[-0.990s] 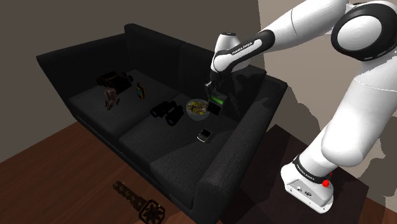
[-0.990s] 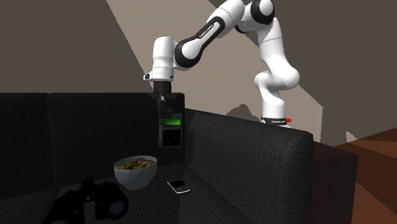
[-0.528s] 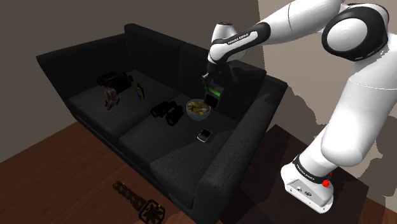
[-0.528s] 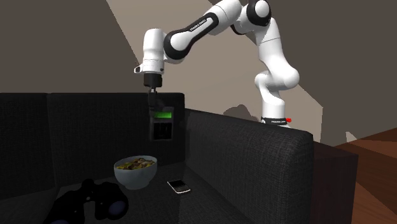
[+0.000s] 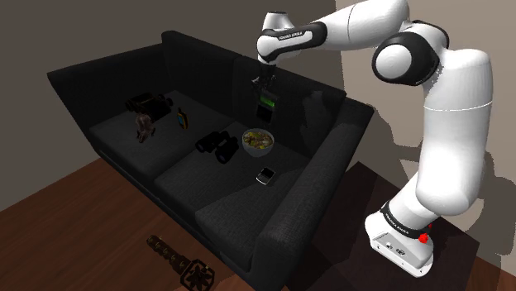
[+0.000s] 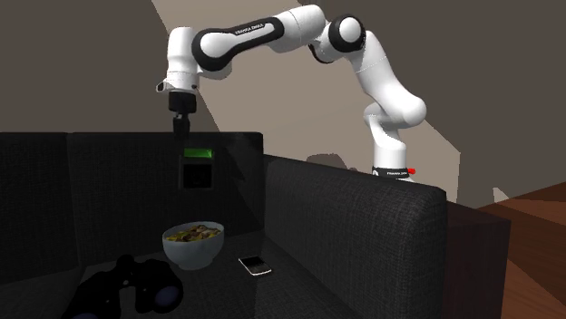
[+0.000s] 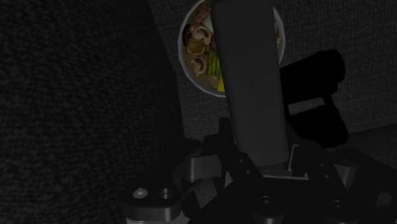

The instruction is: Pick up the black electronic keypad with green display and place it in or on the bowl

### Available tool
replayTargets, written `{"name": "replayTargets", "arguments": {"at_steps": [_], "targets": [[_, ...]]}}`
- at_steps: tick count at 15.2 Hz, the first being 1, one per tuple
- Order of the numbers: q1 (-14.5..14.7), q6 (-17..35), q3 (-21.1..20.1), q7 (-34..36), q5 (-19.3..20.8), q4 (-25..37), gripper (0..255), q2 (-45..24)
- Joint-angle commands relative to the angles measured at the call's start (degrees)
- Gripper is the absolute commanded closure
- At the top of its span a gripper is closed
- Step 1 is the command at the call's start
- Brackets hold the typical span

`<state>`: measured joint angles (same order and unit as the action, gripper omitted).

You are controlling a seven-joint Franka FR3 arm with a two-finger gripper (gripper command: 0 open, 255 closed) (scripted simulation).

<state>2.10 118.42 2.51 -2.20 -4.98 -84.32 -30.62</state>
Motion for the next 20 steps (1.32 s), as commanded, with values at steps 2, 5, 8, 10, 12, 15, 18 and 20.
{"name": "replayTargets", "arguments": {"at_steps": [2,5,8,10,12,15,18,20], "targets": [[-0.92,-5.68,0.05,-0.42,-0.15,12.5,255,-6.84],[-0.92,-3.71,0.01,-0.55,-0.21,11.07,255,-7.38],[-0.91,-1.82,-0.03,-0.68,-0.29,9.82,255,-8.04],[-0.91,-0.6,-0.06,-0.77,-0.34,9.12,255,-8.56],[-0.91,0.59,-0.09,-0.86,-0.4,8.47,255,-9.1],[-0.91,2.34,-0.14,-0.99,-0.49,7.63,255,-10.01],[-0.92,4.04,-0.19,-1.12,-0.58,6.91,255,-10.99],[-0.94,5.13,-0.23,-1.21,-0.64,6.53,255,-11.7]]}}
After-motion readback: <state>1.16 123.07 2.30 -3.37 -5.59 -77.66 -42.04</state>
